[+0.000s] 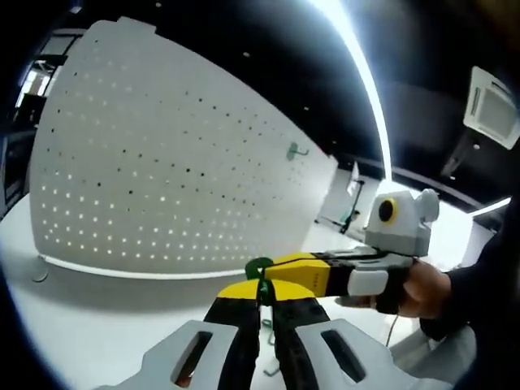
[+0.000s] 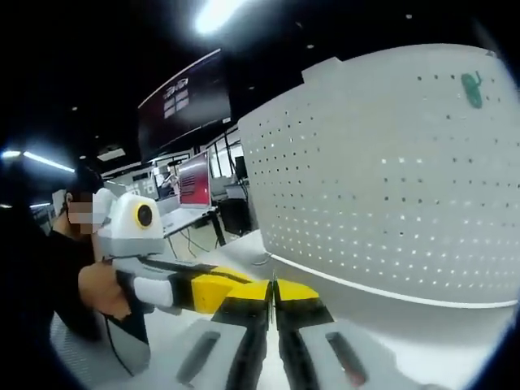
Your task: Insert the hook assembly into the mounting plate slot until the hook locks in place.
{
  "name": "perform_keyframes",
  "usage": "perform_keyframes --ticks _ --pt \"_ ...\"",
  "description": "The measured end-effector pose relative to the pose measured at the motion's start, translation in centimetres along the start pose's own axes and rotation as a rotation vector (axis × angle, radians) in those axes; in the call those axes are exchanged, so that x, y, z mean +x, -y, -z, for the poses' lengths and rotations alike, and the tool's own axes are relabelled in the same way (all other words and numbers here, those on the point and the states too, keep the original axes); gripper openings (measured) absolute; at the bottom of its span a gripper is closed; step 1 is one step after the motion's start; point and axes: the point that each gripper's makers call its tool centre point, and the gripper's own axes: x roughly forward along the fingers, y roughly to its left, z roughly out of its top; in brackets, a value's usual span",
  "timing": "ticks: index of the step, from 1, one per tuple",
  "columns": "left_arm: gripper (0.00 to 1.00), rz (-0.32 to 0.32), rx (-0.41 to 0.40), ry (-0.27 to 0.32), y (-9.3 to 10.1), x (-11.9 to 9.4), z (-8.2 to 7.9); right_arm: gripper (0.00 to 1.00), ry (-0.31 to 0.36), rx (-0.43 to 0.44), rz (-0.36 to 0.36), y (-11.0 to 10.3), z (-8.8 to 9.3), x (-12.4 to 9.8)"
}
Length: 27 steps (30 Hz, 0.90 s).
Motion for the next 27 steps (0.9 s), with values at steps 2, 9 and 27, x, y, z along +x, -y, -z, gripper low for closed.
perform_keyframes --ticks 2,9,27 --pt "0.04 -0.001 0.004 0.000 -0.02 0.00 0.00 0.00 -0.001 0.000 0.000 0.02 0.00 0.01" --pt "0.03 -0.006 0.028 -0.003 0.07 0.00 0.01 0.00 -0.001 0.008 0.000 -0.01 0.00 -0.02" --pt "0.03 -0.075 0.249 -0.076 -0.15 0.06 0.77 0.01 -0.015 -0.024 0.008 0.01 0.26 -0.09"
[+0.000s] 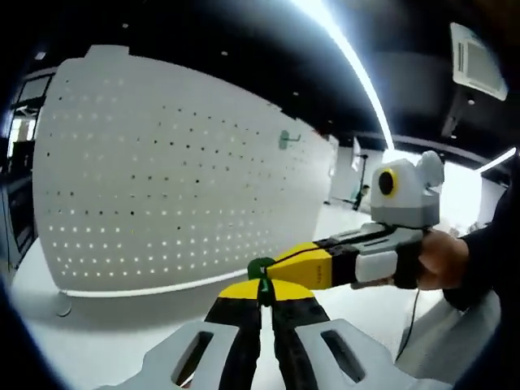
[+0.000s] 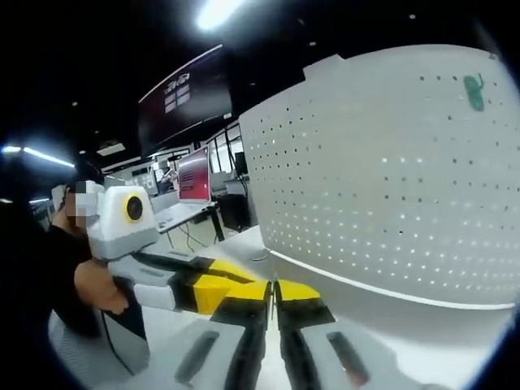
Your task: Insert the hook assembly into the mounting plate slot until the hook locks in place.
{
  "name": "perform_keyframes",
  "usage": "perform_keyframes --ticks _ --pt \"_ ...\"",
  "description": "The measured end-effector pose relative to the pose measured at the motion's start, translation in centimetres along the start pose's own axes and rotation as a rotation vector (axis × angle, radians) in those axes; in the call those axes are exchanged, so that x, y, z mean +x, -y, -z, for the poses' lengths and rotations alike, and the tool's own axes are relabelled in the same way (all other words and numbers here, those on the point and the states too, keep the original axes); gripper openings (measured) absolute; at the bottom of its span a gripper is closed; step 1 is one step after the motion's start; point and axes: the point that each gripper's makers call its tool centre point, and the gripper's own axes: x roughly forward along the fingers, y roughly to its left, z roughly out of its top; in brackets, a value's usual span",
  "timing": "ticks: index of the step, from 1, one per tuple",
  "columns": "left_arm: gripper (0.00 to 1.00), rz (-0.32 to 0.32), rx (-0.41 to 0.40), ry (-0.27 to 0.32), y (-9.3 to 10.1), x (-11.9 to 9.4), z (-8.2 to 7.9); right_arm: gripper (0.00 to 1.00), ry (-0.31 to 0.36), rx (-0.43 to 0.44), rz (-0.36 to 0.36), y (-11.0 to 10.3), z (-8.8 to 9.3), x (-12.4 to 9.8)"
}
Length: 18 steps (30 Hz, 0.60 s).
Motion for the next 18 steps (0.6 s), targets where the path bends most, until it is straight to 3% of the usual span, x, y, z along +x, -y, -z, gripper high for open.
perform_keyframes --ticks 4,10,18 --pt "0.03 0.001 0.002 0.004 0.06 0.05 -0.06 0.00 0.006 -0.007 0.003 0.15 -0.17 -0.07" --pt "0.03 -0.009 0.068 -0.006 0.26 0.05 -0.04 0.00 -0.004 0.003 0.001 0.18 0.03 -0.08" --pt "0.03 -0.006 0.069 -0.003 0.17 -0.01 -0.11 0.00 0.002 0.013 0.001 0.15 -0.05 -0.17"
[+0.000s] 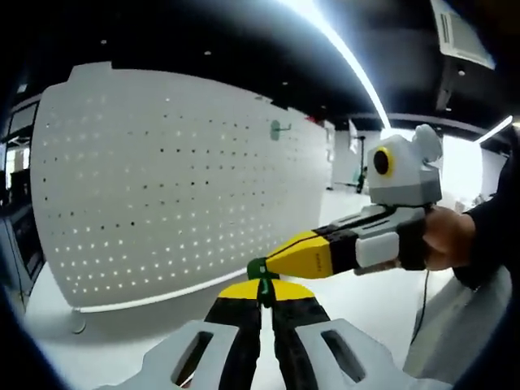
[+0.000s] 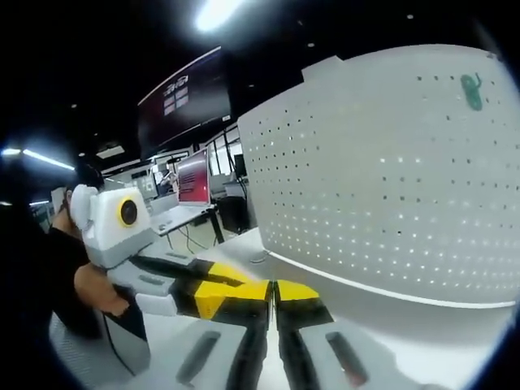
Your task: Insert the hook assembly into the mounting plate slot until the hook locks in place.
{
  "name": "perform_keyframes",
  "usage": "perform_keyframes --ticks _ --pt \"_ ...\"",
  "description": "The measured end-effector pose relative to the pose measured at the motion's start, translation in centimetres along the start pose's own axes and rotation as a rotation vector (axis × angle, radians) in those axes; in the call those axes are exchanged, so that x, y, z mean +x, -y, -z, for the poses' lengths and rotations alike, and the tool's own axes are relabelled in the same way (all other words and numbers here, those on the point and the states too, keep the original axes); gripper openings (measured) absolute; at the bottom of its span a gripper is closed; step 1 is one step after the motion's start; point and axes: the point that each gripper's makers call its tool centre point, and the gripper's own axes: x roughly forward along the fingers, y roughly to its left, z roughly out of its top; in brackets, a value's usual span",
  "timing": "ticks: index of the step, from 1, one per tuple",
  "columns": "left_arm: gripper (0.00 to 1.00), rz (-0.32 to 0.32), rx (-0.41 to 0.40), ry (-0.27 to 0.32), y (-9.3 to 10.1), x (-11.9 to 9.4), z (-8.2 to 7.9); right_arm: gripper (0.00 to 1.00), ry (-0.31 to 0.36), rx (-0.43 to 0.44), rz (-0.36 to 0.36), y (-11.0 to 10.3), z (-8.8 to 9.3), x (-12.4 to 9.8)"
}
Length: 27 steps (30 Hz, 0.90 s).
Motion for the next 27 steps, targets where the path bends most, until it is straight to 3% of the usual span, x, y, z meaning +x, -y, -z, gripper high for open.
perform_keyframes --ticks 12,23,27 --pt "0.04 -0.005 0.012 0.010 -0.03 -0.06 -0.26 0.00 0.015 0.042 -0.021 -0.54 -0.30 -0.03" --pt "0.03 -0.011 -0.001 0.028 0.00 -0.10 -0.56 0.00 0.026 0.028 -0.015 -0.56 -0.65 -0.21" --pt "0.03 -0.013 0.010 0.029 0.01 -0.12 -0.63 0.05 0.028 0.010 0.009 -0.26 -0.74 -0.50"
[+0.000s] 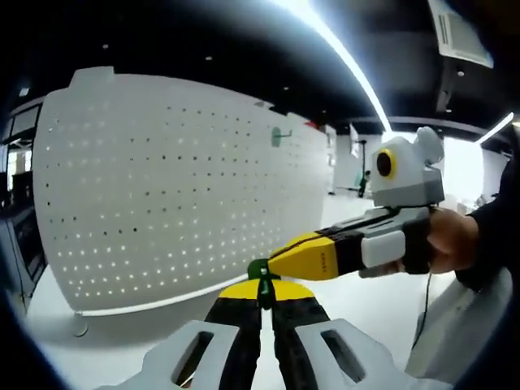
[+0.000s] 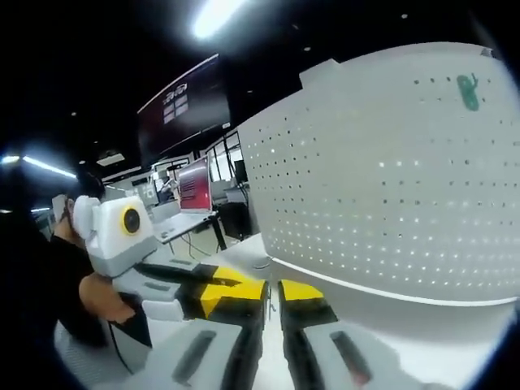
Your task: Insert the hook assembly into the mounting plate slot until the hook locks in place.
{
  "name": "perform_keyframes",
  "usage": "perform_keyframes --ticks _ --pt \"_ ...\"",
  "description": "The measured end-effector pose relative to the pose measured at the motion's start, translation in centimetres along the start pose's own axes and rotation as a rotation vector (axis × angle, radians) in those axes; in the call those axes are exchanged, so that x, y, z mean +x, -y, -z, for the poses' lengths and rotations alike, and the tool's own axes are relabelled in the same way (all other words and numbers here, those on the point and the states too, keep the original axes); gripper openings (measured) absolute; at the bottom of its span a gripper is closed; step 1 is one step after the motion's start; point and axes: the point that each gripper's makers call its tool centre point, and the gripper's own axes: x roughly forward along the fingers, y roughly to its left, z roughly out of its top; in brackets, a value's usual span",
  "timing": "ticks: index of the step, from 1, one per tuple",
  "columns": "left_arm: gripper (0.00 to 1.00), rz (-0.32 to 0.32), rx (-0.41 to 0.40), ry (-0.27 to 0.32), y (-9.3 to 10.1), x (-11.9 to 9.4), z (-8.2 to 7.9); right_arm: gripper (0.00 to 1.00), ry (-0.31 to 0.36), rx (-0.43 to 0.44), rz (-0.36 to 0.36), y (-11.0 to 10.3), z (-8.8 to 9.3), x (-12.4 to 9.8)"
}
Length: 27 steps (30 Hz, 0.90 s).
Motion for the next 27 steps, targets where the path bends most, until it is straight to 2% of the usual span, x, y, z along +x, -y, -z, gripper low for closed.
perform_keyframes --ticks 4,14,19,27 --pt "0.03 -0.011 0.011 0.006 -0.1 -0.1 -0.2 0.07 0.002 -0.015 0.016 0.1 -0.1 -0.4" --pt "0.03 -0.031 0.015 0.010 -0.6 -0.2 -0.2 0.19 -0.008 -0.179 0.076 -0.2 0.4 -1.6" --pt "0.03 -0.047 0.007 0.012 -0.9 -0.3 -0.3 0.22 -0.005 -0.165 0.088 -0.1 0.9 -2.4" --pt "0.03 -0.077 0.009 0.029 -0.9 -0.5 -0.8 0.24 0.011 -0.168 0.094 0.2 0.5 -2.5"
